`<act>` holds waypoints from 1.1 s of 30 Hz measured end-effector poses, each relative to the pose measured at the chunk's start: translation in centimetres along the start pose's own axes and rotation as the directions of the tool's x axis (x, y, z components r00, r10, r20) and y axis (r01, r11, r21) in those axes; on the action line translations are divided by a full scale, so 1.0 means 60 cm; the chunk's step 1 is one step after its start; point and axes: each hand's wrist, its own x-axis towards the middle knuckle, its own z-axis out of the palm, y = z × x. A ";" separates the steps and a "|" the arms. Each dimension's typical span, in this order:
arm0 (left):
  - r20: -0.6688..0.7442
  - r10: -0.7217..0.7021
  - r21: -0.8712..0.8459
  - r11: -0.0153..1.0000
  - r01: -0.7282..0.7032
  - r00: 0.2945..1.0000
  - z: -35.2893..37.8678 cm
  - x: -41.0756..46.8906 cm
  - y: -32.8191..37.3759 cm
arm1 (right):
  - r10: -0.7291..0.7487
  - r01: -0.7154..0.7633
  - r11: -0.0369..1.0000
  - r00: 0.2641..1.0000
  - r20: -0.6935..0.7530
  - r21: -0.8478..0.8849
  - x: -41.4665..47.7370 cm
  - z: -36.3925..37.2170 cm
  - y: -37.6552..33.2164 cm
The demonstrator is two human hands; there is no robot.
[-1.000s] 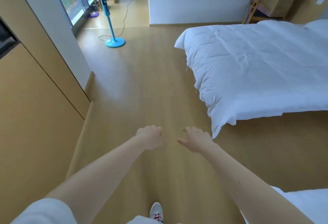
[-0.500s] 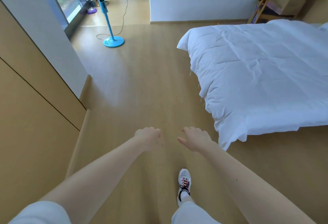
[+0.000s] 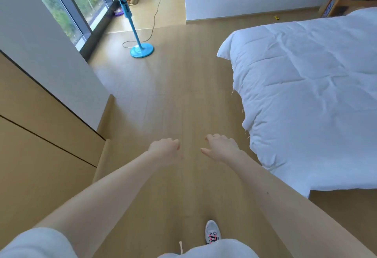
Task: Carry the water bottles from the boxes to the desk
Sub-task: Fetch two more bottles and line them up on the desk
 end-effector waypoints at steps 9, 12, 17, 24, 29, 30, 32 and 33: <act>0.033 0.056 0.007 0.998 -0.056 0.998 -0.061 0.137 0.027 | 0.018 -0.018 1.000 1.000 0.019 0.007 0.120 -0.055 0.061; 0.036 0.074 0.009 0.997 -0.075 0.997 -0.084 0.191 0.023 | 0.055 -0.055 0.998 0.998 0.031 0.004 0.156 -0.073 0.081; 0.030 0.127 0.002 0.992 -0.127 0.991 -0.139 0.304 0.004 | 0.125 -0.125 0.992 0.992 0.011 0.000 0.241 -0.127 0.097; -0.040 0.167 -0.035 0.985 -0.168 0.985 -0.264 0.450 -0.101 | 0.156 -0.158 0.986 0.987 -0.039 -0.050 0.393 -0.256 0.058; -0.115 0.148 -0.050 0.987 -0.155 0.982 -0.339 0.537 -0.191 | 0.151 -0.156 0.984 0.986 -0.066 -0.082 0.501 -0.326 0.013; -0.130 0.144 -0.059 0.987 -0.152 0.981 -0.349 0.551 -0.205 | 0.145 -0.150 0.985 0.987 -0.066 -0.087 0.520 -0.334 0.005; -0.143 0.137 -0.075 0.986 -0.149 0.980 -0.364 0.572 -0.229 | 0.135 -0.140 0.985 0.989 -0.056 -0.099 0.553 -0.349 -0.010; -0.144 0.136 -0.082 0.985 -0.149 0.980 -0.369 0.581 -0.239 | 0.129 -0.134 0.985 0.990 -0.049 -0.109 0.569 -0.356 -0.017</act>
